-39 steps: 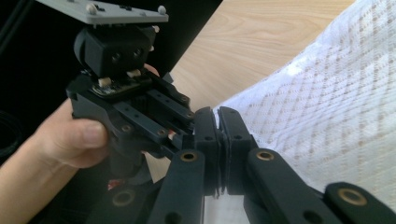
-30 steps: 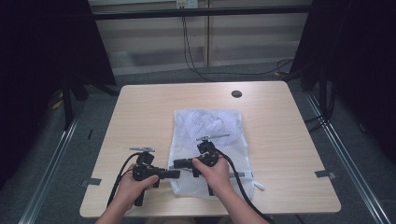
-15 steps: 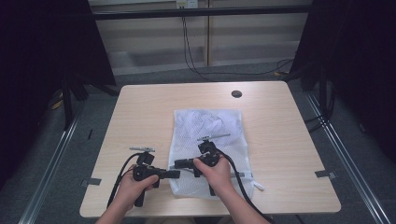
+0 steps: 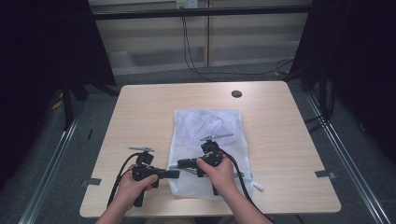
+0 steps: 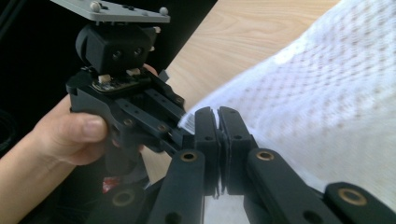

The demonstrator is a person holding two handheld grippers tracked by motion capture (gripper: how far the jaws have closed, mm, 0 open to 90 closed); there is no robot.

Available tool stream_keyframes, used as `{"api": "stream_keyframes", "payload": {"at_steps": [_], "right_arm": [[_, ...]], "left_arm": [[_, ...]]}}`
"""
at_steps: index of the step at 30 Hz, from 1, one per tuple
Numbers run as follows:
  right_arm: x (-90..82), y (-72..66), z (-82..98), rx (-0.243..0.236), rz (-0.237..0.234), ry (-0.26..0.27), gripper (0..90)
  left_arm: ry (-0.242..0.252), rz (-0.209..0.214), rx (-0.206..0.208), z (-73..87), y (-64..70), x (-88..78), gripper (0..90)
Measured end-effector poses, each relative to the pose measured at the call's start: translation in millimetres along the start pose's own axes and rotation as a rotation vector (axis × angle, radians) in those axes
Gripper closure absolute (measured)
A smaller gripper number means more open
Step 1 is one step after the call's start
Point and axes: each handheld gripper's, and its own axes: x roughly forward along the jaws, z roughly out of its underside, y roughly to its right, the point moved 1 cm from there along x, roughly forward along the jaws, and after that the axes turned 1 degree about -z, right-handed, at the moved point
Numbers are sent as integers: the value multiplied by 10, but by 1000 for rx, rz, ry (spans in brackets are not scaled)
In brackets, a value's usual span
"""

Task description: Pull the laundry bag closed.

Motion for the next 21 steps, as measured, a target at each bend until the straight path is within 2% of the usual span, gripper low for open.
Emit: {"api": "stream_keyframes", "payload": {"at_steps": [3,7,18,20,21], "right_arm": [[-51,19,-7,13,-6,6,874],[-68,30,0,-1,1,4,874],[-142,61,14,0,18,4,874],[-167,62,17,8,11,5,874],[-174,62,19,1,11,7,873]], "left_arm": [[8,12,0,-5,6,0,880],[4,6,-3,-4,8,4,880],[8,8,-6,-7,6,-12,880],[7,19,-11,-6,16,-7,880],[3,16,3,-6,12,1,880]]}}
